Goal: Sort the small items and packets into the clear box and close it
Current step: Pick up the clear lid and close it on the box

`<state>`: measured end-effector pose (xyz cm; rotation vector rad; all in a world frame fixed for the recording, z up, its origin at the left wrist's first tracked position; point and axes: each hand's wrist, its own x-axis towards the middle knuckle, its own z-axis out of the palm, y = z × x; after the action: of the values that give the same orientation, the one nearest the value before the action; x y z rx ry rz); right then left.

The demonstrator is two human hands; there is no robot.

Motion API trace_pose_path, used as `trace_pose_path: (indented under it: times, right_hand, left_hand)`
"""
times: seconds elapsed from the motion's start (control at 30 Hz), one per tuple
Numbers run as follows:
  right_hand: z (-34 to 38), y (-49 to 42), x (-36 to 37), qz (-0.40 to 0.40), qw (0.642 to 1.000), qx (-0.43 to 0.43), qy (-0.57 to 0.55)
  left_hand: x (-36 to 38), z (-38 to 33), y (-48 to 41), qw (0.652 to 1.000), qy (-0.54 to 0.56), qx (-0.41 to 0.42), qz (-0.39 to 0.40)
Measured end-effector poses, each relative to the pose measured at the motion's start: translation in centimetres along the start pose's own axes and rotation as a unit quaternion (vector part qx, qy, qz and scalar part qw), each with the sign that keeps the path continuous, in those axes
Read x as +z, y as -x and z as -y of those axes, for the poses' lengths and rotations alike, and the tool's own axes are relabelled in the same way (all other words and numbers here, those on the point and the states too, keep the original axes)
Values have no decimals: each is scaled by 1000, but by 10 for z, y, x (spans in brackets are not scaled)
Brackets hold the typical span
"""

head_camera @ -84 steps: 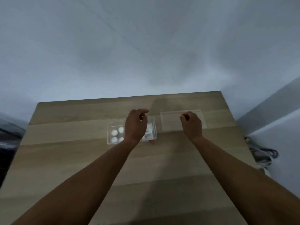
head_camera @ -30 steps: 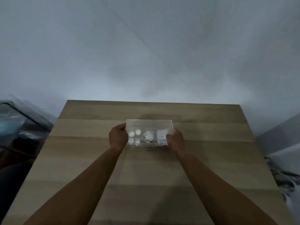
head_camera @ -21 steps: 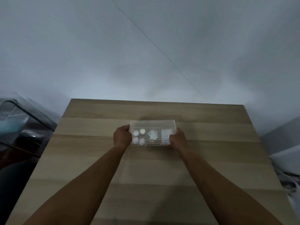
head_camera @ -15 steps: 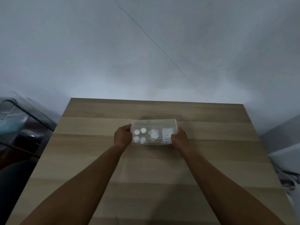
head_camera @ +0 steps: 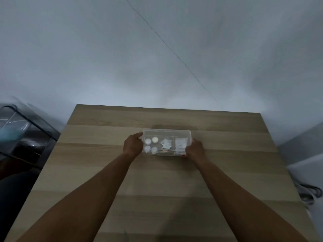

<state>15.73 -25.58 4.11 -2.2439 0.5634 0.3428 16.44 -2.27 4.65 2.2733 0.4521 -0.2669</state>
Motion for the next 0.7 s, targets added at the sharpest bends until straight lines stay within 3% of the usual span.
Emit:
trace_pose_path:
  times: [0.7]
  right_hand:
    - [-9, 6, 8, 8, 1000, -13, 19]
  left_hand:
    - [2, 7, 3, 999, 40, -5, 28]
